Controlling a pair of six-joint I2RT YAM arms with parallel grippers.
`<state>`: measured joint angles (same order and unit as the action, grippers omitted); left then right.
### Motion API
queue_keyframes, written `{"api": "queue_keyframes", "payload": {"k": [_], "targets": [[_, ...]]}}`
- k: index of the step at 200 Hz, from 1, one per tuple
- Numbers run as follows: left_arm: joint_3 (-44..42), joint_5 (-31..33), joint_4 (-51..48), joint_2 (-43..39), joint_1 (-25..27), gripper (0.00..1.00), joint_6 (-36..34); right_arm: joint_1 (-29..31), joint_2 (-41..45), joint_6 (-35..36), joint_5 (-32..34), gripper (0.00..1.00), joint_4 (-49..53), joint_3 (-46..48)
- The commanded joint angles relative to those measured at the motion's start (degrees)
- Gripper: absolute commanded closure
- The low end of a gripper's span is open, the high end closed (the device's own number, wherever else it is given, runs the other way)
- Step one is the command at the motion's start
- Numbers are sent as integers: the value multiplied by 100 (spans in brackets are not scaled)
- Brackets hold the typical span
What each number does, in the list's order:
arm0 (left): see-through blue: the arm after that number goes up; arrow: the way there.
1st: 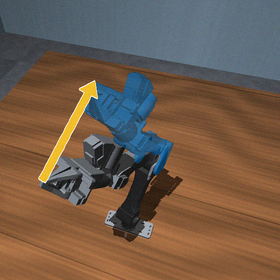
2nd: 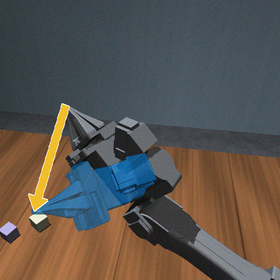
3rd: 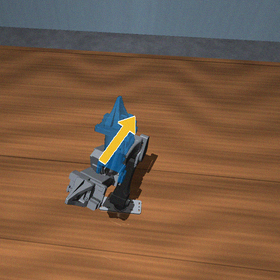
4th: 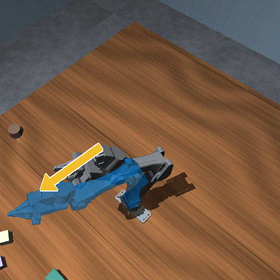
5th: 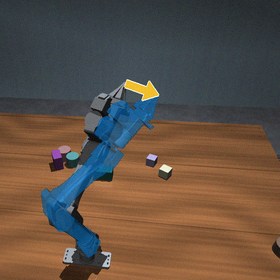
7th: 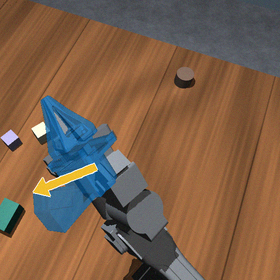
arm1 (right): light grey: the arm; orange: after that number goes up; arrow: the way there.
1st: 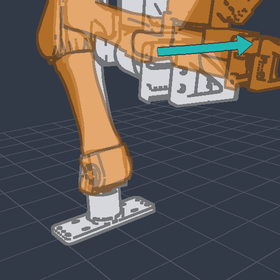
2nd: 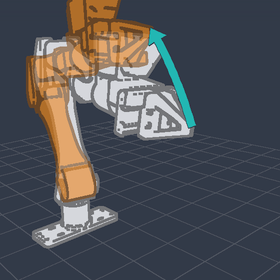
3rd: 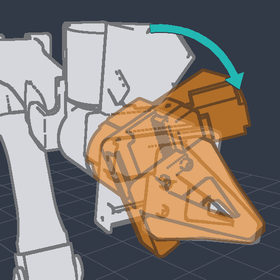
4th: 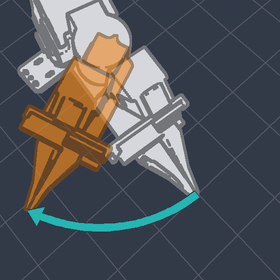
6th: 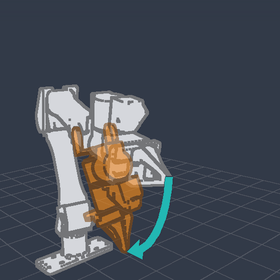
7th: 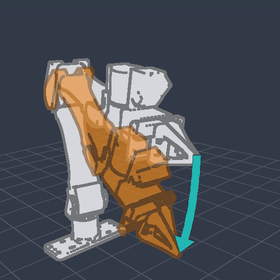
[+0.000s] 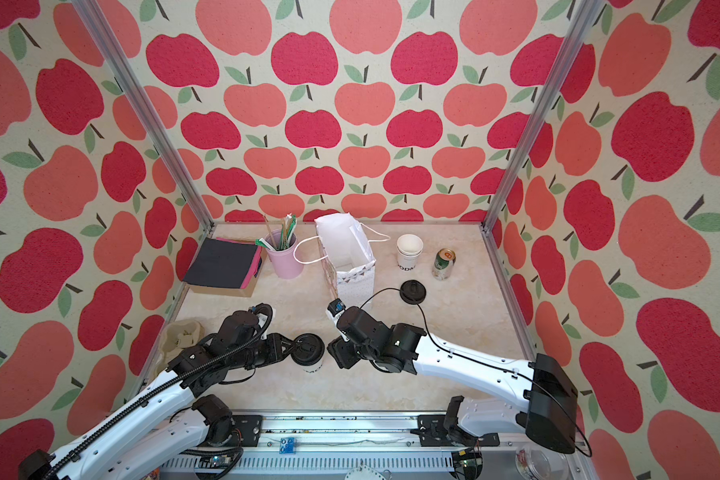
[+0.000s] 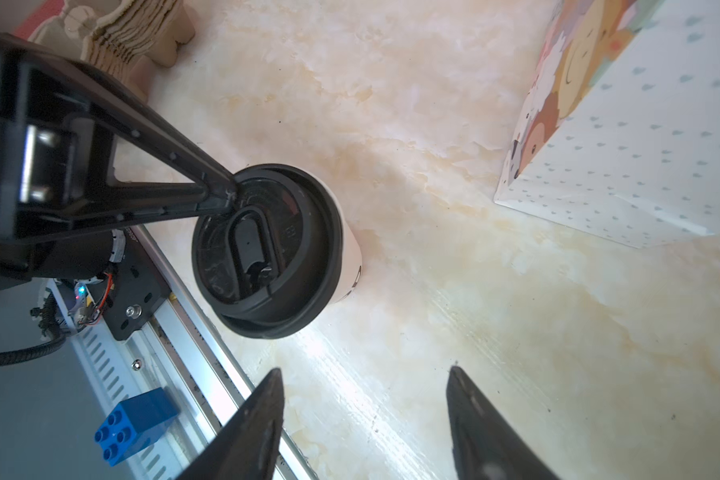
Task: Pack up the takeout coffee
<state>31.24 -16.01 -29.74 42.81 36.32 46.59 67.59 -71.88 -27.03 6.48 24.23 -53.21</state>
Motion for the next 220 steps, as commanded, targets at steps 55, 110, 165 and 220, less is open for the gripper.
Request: {"api": "queue_keyframes", "payload": {"k": [55,110,165,220], "targets": [[-160,507,-920,165,57,75,-115,-9,-285,-1247,-642,50,-407,71],[-172,533,-929,131,71,75,-106,-9,-654,-1353,-815,53,-441,-25],[-198,529,-894,138,70,75,-106,-9,-723,-1346,-845,55,-498,-80],[-206,547,-886,140,72,75,-115,-9,-715,-1358,-867,56,-579,-90]]}}
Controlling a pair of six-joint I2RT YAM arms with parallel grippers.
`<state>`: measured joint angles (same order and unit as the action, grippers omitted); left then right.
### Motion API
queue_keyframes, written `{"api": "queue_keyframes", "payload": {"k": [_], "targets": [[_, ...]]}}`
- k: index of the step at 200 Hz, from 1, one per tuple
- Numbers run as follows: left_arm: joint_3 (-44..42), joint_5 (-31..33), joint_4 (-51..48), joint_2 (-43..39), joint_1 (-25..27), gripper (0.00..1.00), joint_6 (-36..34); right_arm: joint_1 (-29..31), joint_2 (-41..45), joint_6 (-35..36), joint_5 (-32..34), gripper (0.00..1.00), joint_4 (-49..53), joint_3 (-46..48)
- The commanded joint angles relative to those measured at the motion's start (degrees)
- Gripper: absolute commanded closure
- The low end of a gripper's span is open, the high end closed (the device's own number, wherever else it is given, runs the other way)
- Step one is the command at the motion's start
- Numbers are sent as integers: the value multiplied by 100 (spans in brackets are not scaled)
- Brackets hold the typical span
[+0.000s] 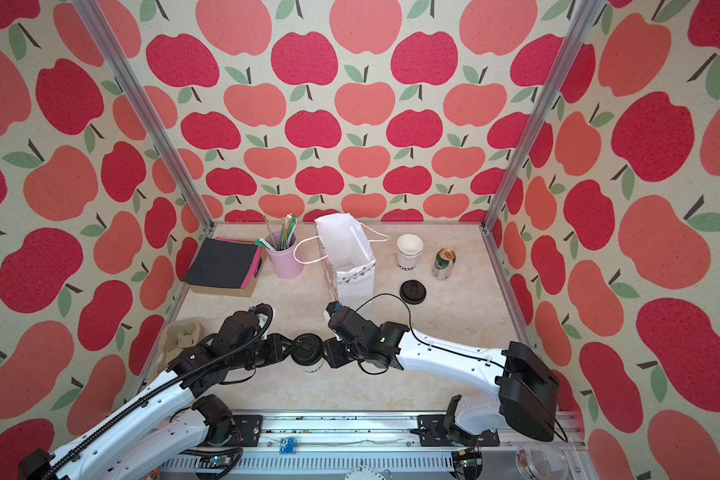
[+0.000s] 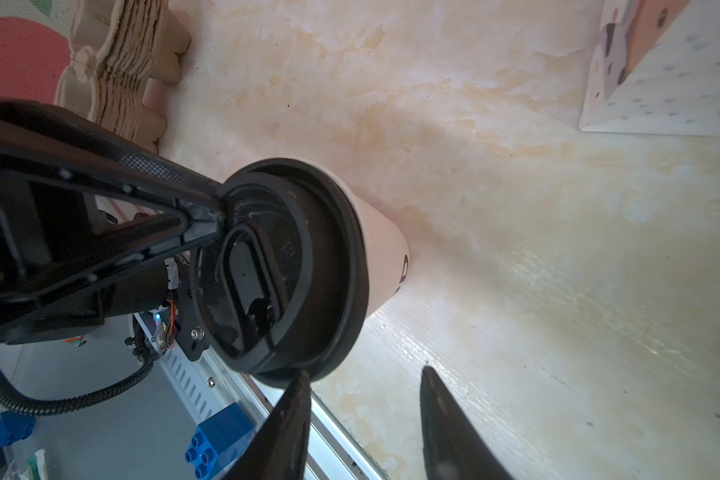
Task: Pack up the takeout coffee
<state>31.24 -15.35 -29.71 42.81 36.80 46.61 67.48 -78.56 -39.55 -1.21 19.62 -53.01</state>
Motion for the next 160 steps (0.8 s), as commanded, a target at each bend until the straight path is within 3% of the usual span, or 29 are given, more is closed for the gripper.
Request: {"api": "queue_keyframes", "payload": {"k": [1,160], "targets": [[-206,485,-888,140,22,75,-117,2,-46,-106,-103,56,-121,-107],[-250,472,-843,129,38,75,-117,2,-389,-119,321,56,131,-183]]}}
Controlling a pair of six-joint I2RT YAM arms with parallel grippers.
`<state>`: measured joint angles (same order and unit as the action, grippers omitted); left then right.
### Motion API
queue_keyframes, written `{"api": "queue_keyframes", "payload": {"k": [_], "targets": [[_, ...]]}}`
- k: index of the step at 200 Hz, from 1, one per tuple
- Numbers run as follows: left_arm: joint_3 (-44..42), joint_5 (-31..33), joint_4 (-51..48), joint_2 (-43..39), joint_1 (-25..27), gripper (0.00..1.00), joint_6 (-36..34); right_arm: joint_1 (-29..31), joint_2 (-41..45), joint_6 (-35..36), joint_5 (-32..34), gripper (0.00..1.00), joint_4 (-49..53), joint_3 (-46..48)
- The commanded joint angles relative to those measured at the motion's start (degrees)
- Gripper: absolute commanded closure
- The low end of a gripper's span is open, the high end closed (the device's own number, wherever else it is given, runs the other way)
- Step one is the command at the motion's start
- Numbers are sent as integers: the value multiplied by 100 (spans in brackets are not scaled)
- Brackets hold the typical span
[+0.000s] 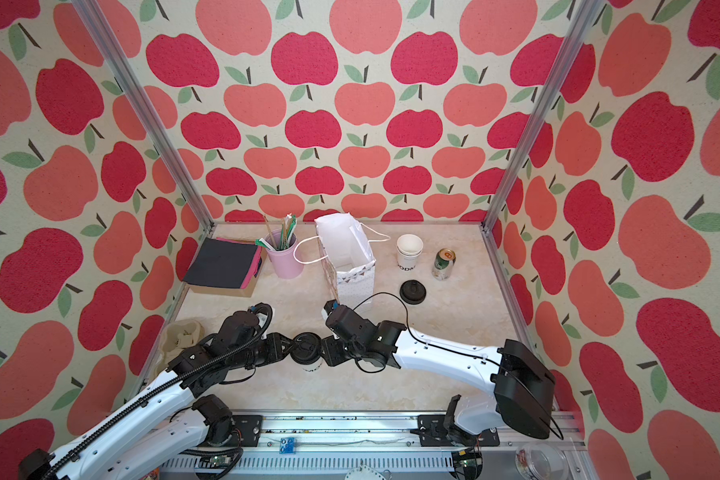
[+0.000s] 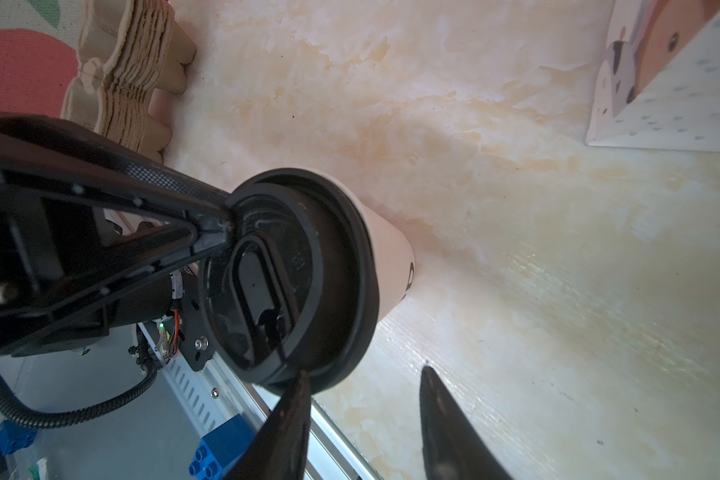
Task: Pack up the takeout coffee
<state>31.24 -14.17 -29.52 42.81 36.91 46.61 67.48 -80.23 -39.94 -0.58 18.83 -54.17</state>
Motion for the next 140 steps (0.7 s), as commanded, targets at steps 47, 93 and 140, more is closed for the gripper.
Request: {"api": "queue_keyframes", "payload": {"k": [47,93,140], "targets": [[-282,358,-855,122,27,75,-108,2,-489,-156,278,56,476,-43],[-312,363,-863,114,31,75,-82,-1,-684,-262,260,56,604,11],[-312,402,-896,123,27,75,-81,-85,-705,-332,86,56,565,90]]}}
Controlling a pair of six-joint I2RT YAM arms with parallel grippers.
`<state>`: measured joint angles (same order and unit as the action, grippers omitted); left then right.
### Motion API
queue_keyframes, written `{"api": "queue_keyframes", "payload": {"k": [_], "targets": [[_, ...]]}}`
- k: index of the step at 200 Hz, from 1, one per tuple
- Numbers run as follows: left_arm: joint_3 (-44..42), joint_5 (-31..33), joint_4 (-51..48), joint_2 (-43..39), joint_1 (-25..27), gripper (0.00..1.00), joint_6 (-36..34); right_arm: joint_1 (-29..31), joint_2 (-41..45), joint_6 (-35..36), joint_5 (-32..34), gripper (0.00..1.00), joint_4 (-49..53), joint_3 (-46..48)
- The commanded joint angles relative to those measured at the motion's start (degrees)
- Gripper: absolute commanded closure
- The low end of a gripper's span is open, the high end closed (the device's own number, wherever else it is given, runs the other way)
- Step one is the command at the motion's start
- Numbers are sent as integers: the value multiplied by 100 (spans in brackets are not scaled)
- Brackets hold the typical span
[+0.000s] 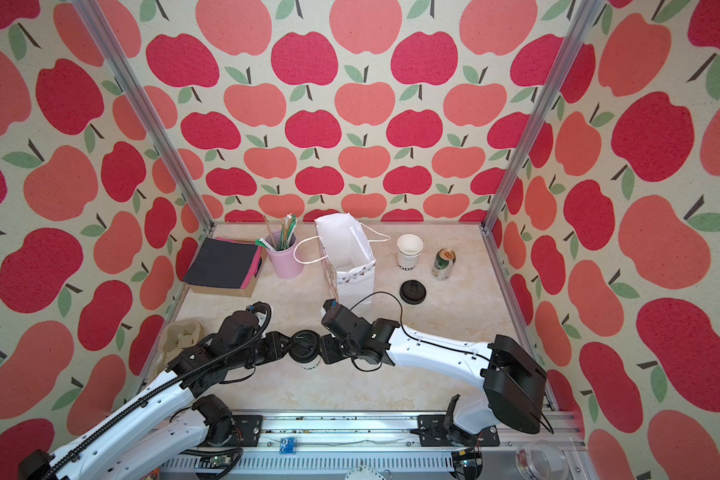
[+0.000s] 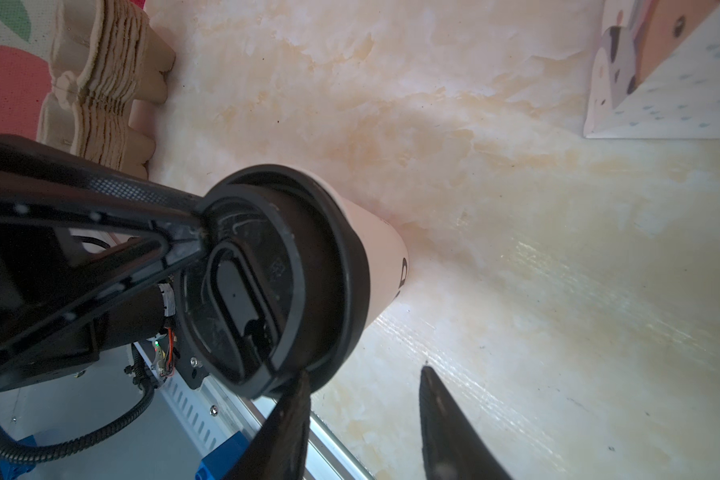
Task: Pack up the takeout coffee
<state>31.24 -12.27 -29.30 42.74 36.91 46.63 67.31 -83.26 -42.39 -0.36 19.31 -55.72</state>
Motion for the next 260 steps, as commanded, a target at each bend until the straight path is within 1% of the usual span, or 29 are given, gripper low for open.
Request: {"api": "queue_keyframes", "payload": {"k": [1,27,74,100,145,202,260], "targets": [[-312,214,-919,134,27,75,-84,-72,-397,-86,55,56,515,242],[-271,259,-985,137,25,75,-108,-111,-168,94,42,56,504,198],[-190,326,-1099,142,28,75,-172,-135,638,480,237,52,127,193],[-180,322,-1095,144,29,75,-181,-211,812,612,357,51,47,120],[-154,322,-1087,156,35,75,-198,-435,392,594,256,52,260,-255],[-153,342,-1131,129,45,75,-207,-445,-151,560,-143,54,191,-566],[-179,348,-1155,94,45,76,-198,-442,-557,504,-248,56,290,-646]]}}
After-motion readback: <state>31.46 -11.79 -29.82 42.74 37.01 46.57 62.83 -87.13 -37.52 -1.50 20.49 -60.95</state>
